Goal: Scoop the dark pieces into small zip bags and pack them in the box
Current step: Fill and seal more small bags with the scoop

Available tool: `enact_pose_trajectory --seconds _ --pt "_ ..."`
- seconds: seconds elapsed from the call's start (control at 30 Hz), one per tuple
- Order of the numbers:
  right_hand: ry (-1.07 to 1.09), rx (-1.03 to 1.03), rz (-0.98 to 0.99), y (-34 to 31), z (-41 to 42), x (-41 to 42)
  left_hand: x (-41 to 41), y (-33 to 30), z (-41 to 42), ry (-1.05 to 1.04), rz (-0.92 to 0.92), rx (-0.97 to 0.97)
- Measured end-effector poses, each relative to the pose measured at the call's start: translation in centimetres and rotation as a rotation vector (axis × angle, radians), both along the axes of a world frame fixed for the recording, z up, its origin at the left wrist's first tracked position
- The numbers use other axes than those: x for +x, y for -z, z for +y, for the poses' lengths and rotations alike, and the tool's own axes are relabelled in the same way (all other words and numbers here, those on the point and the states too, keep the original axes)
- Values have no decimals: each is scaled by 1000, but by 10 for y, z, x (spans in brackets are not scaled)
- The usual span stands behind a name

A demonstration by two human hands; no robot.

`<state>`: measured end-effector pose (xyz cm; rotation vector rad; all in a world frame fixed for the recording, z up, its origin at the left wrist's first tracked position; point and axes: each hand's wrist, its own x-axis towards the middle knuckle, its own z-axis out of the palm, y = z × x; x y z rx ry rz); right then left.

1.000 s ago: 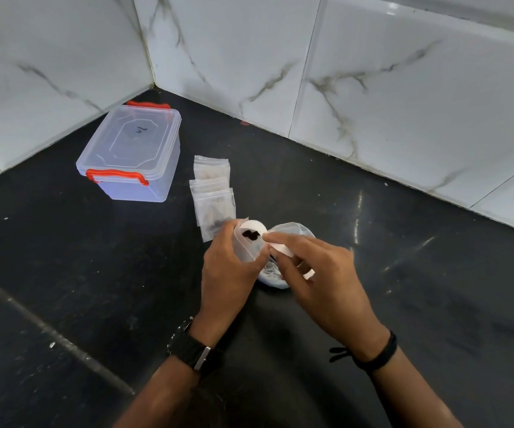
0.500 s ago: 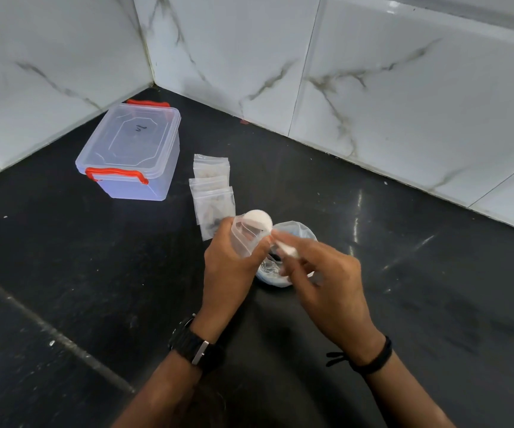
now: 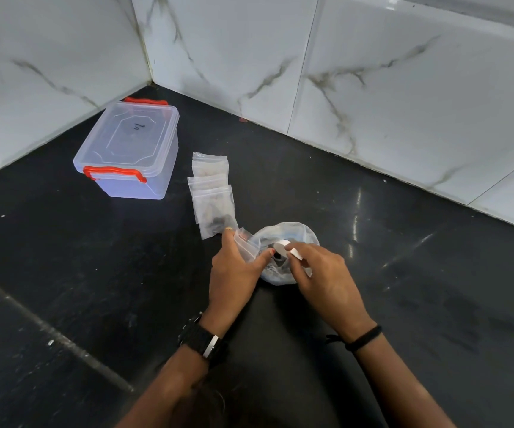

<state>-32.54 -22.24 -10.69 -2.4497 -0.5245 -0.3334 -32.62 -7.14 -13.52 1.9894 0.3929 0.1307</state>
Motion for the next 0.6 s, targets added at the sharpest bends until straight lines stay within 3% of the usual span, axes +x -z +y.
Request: enact_pose_trajectory --seconds 0.13,0.43,0.6 --pt "-25 -47 32 6 -2 7 8 2 -2 5 -2 -7" --pt "21 99 10 14 -4 5 15 3 -2 72 33 -115" --pt "63 75 14 18 1 6 16 9 0 99 18 -165"
